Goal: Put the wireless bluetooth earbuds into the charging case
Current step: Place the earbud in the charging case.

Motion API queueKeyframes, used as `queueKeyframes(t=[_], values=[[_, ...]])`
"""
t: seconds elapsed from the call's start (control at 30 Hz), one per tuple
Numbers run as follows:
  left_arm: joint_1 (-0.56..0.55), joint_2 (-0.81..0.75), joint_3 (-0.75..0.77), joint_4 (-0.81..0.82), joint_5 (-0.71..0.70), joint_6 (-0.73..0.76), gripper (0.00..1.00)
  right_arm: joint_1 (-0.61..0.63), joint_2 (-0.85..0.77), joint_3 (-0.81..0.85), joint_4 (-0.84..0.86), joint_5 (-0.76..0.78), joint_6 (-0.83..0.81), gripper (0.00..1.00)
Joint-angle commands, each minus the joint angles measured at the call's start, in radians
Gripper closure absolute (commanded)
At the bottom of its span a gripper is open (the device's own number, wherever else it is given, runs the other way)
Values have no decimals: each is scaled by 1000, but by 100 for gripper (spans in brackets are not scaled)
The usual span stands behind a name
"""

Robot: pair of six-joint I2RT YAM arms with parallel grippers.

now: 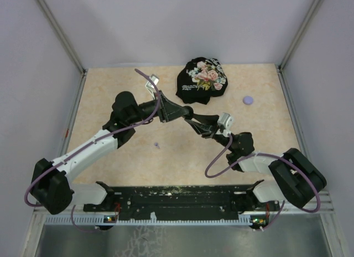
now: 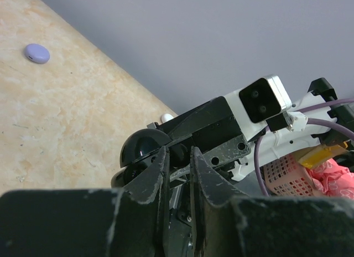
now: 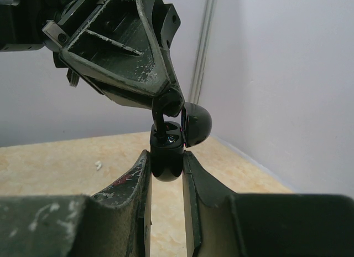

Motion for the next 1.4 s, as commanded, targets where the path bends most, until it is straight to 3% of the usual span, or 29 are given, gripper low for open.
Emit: queueKeyframes(t=[0.0,1.37], values=[[-9,-7,-7,-17,-24,28,87,7,-32,20,166,3,2,100],[-11,-22,107,-346,-178,165,84,8,-55,17,167,-23,26,100]])
